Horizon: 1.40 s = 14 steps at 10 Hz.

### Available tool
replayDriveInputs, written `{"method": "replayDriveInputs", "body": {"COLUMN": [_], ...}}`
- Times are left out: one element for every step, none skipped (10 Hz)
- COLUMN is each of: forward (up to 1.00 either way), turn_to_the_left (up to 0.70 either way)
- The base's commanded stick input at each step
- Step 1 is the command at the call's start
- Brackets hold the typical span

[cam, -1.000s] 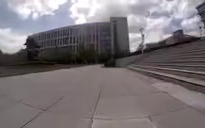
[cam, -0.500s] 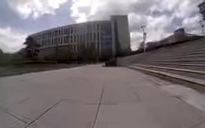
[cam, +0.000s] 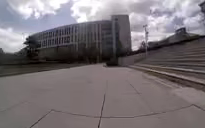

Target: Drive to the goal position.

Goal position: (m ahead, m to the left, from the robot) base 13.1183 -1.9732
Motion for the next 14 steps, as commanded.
{"method": "replayDriveInputs", "body": {"forward": [0.7, 0.7, 0.7, 0.7, 0.7, 0.7, 0.7, 0.7, 0.7, 0.7, 0.7, 0.7, 0.7, 0.7], "turn_to_the_left": [0.0, 0.02, 0.02, 0.03, 0.16, 0.34, 0.34, 0.15, 0.03, 0.01, 0.0, 0.0, 0.0, 0.0]}}
